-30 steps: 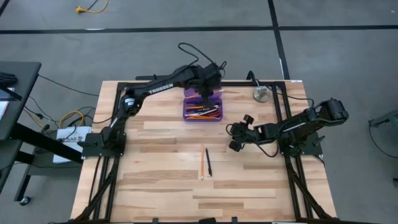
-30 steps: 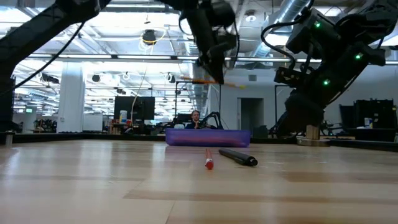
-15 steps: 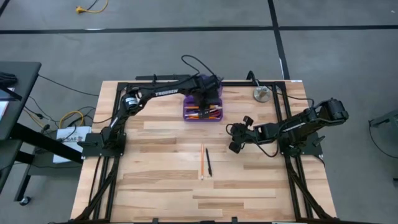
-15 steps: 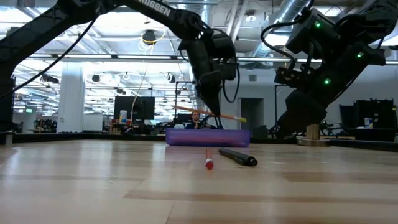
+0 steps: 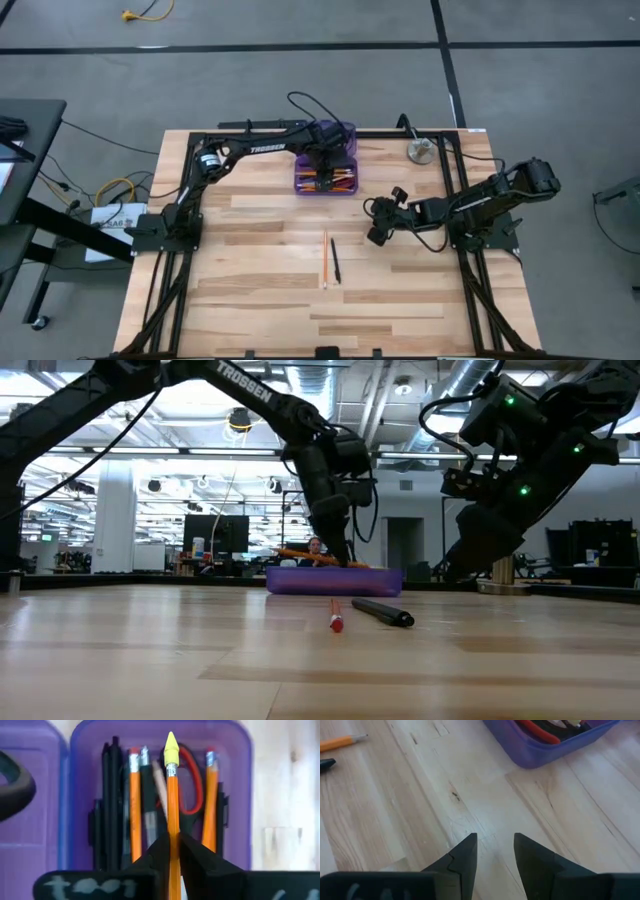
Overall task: Pick & place school supplies into a supply box
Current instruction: Put the orange pencil into the violet supply box, then adjust the violet supply box
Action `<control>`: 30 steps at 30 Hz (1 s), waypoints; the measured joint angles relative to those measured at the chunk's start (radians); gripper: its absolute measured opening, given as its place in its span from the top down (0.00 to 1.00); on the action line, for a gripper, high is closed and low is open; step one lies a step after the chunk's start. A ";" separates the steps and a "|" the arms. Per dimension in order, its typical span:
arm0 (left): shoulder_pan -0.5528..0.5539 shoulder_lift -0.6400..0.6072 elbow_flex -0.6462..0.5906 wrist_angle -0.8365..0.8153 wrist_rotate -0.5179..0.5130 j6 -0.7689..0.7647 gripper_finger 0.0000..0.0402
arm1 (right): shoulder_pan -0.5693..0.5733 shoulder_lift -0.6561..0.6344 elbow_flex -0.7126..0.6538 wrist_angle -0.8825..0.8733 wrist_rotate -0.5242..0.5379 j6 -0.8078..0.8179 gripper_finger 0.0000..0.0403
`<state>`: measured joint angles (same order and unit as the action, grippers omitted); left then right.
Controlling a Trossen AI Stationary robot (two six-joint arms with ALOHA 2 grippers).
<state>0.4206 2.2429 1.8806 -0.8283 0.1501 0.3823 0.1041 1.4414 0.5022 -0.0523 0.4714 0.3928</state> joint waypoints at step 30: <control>-0.072 -0.328 0.058 0.017 0.066 -0.127 0.69 | 0.000 0.000 0.000 0.017 -0.001 0.007 0.70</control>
<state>0.3482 1.9147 1.9384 -0.8114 0.2157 0.2558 0.1042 1.4418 0.5018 -0.0355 0.4702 0.4001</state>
